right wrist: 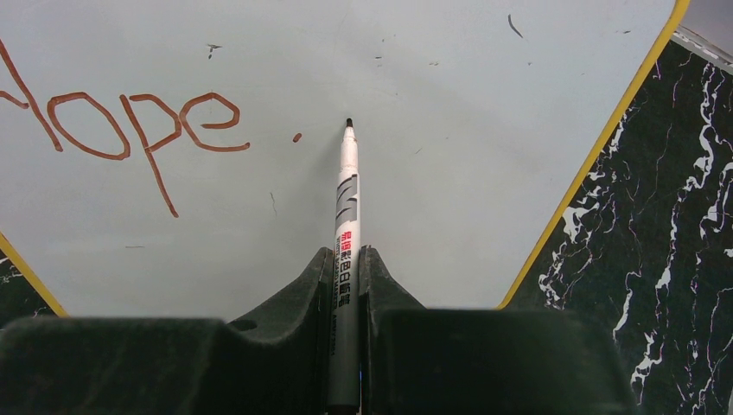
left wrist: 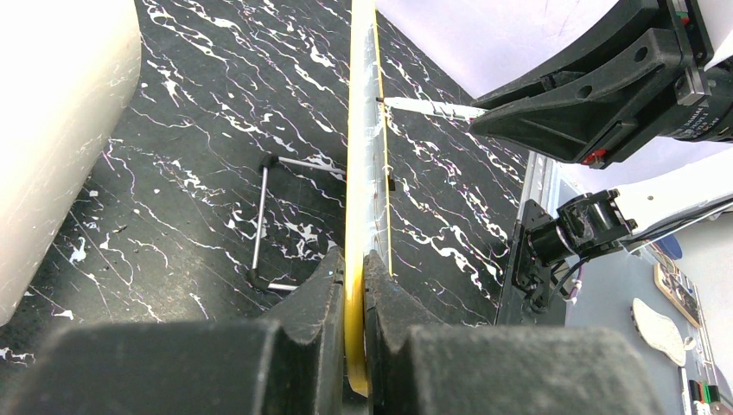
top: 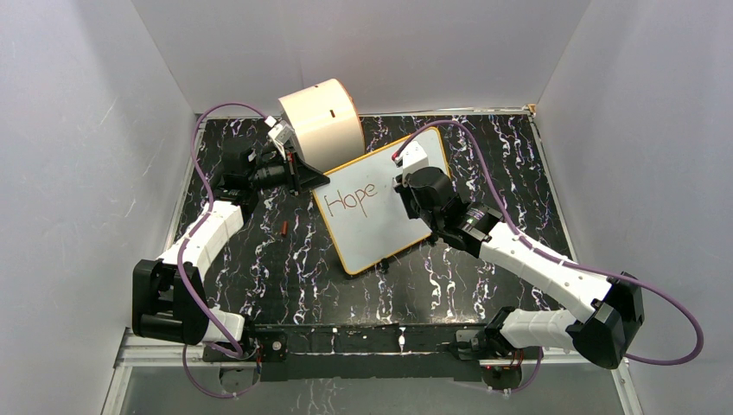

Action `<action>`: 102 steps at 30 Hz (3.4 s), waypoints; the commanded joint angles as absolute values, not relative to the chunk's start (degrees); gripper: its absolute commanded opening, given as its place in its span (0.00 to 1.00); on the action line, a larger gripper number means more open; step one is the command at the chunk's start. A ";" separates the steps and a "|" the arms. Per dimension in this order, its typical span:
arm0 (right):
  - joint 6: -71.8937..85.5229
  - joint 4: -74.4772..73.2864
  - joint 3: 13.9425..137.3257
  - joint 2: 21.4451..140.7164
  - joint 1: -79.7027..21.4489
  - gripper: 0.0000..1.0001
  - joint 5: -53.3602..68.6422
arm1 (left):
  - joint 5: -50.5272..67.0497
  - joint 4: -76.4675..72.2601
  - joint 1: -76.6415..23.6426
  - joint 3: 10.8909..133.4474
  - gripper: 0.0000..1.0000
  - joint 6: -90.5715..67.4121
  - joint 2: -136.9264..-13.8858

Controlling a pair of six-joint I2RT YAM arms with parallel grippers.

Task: Write a sentence on the whiteboard

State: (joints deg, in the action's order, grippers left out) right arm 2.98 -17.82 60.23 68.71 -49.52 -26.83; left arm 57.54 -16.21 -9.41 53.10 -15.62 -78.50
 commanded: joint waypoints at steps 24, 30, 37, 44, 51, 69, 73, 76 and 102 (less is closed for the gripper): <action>1.14 -12.27 65.47 69.66 -49.00 0.00 -26.37 | 57.00 -12.13 -11.25 52.95 0.00 -11.69 -79.45; 1.14 -12.62 66.04 70.96 -48.71 0.00 -26.43 | 57.08 -12.13 -11.25 52.99 0.00 -11.76 -79.46; 1.14 -12.96 66.60 71.36 -48.60 0.00 -24.51 | 57.06 -12.05 -11.25 53.00 0.00 -11.69 -79.44; 1.27 -15.13 66.97 71.60 -48.61 0.00 -22.21 | 57.14 -12.04 -11.25 53.09 0.00 -11.71 -79.54; 1.49 -17.78 67.32 72.58 -48.65 0.00 -20.11 | 57.04 -12.04 -11.25 52.98 0.00 -11.69 -79.41; 2.33 -23.98 67.14 73.42 -48.64 0.00 -18.68 | 56.95 -11.97 -11.25 52.98 0.00 -11.69 -79.54; 2.52 -24.65 66.47 73.21 -48.62 0.00 -18.76 | 56.95 -11.95 -11.25 52.93 0.00 -11.64 -79.57; 2.65 -25.00 66.03 72.90 -48.65 0.00 -18.73 | 56.90 -11.95 -11.25 52.92 0.00 -11.62 -79.63; 4.21 -29.30 63.06 70.97 -48.73 0.00 -14.02 | 56.83 -11.95 -11.25 53.05 0.00 -11.66 -80.11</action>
